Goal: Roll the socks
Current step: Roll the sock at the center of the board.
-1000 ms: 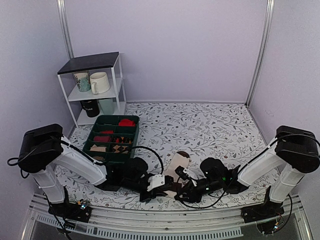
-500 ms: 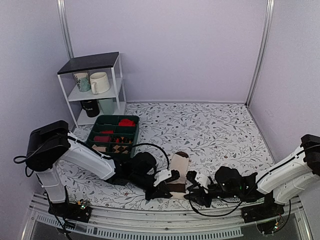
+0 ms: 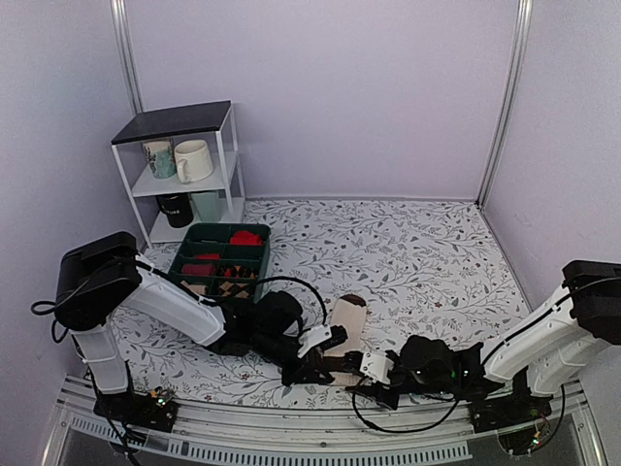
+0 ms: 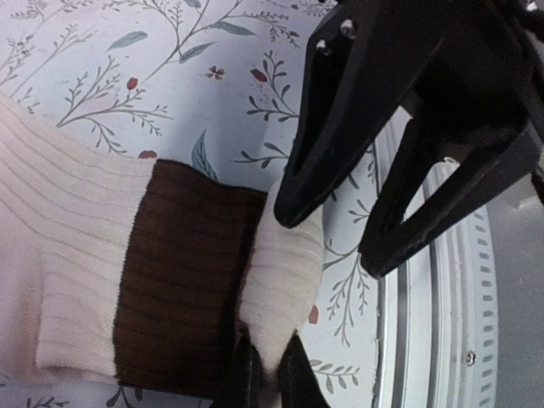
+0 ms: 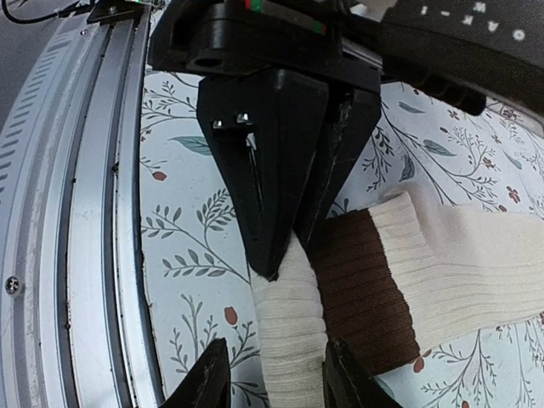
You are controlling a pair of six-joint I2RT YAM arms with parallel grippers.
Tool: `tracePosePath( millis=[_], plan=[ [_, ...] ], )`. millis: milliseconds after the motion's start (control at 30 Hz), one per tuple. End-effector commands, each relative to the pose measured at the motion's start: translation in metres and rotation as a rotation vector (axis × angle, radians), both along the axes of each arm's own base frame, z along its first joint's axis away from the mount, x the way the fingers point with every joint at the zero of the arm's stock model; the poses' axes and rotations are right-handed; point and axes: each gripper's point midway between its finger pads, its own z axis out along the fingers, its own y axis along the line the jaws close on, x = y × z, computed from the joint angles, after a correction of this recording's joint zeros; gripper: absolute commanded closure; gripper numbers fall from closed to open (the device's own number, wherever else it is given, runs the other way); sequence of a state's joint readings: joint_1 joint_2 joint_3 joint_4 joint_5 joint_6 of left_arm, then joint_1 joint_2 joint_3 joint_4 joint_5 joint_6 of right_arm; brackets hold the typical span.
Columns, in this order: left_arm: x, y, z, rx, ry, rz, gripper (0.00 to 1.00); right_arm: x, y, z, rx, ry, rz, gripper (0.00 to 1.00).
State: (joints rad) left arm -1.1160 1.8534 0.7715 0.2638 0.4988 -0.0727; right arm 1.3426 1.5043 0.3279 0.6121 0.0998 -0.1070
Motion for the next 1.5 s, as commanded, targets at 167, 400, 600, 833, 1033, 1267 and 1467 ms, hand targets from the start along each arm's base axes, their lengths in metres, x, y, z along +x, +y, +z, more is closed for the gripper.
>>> tracePosePath(
  millis=[167, 400, 600, 833, 1033, 1267, 1467],
  plan=[
    [-0.033, 0.067, -0.071, 0.322, 0.171, 0.012, 1.0, 0.0, -0.004, -0.032, -0.082, 0.055, -0.047, 0.66],
    [-0.035, 0.066, -0.068, 0.311, 0.174, 0.002, 1.0, 0.007, -0.01, -0.06, -0.157, 0.11, -0.135, 0.83],
    [-0.025, 0.064, -0.053, 0.272, 0.086, 0.013, 1.0, -0.004, -0.017, -0.079, -0.206, 0.219, -0.152, 1.0],
    [0.019, 0.054, 0.025, 0.092, -0.332, 0.128, 0.61, -0.032, -0.014, -0.071, -0.168, 0.483, -0.092, 1.0],
    [0.015, 0.056, 0.087, -0.125, -0.658, 0.072, 0.51, -0.036, -0.015, -0.074, -0.199, 0.684, -0.069, 1.0],
    [-0.003, 0.044, 0.072, -0.157, -0.734, -0.072, 0.54, -0.025, -0.015, -0.077, -0.219, 0.885, -0.079, 1.0],
    [-0.001, 0.025, 0.051, -0.104, -0.776, -0.092, 0.55, -0.027, -0.016, -0.09, -0.303, 0.953, -0.088, 1.0]
  ],
)
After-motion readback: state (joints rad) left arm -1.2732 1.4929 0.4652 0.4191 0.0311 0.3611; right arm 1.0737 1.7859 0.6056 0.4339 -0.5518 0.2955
